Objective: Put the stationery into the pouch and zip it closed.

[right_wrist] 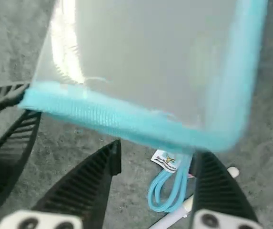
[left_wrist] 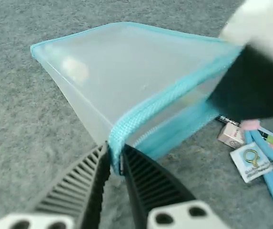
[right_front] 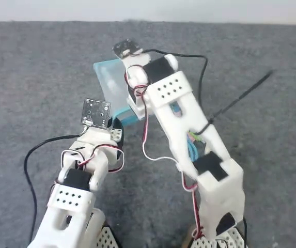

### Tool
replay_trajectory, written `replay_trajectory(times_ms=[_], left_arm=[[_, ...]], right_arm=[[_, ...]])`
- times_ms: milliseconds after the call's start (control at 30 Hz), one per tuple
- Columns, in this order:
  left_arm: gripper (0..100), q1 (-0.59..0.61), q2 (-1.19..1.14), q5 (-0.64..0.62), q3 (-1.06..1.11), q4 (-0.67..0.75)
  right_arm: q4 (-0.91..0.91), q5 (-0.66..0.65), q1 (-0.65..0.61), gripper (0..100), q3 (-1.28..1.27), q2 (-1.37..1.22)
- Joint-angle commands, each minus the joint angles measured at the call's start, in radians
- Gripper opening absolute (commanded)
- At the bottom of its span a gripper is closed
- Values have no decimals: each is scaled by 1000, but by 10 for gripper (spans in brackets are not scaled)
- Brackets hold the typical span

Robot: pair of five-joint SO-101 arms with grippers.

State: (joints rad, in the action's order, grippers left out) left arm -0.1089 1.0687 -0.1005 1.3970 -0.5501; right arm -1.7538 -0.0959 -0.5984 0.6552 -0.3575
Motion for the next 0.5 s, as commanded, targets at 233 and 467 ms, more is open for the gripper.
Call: replay_trajectory(times_ms=[233,467], left_arm=[[12,203,23,11,-10,41],[12,224,23,15,-4,41]], right_arm=[[22,-147,133,189,-459,456],[228,-130,335,188,-899,515]])
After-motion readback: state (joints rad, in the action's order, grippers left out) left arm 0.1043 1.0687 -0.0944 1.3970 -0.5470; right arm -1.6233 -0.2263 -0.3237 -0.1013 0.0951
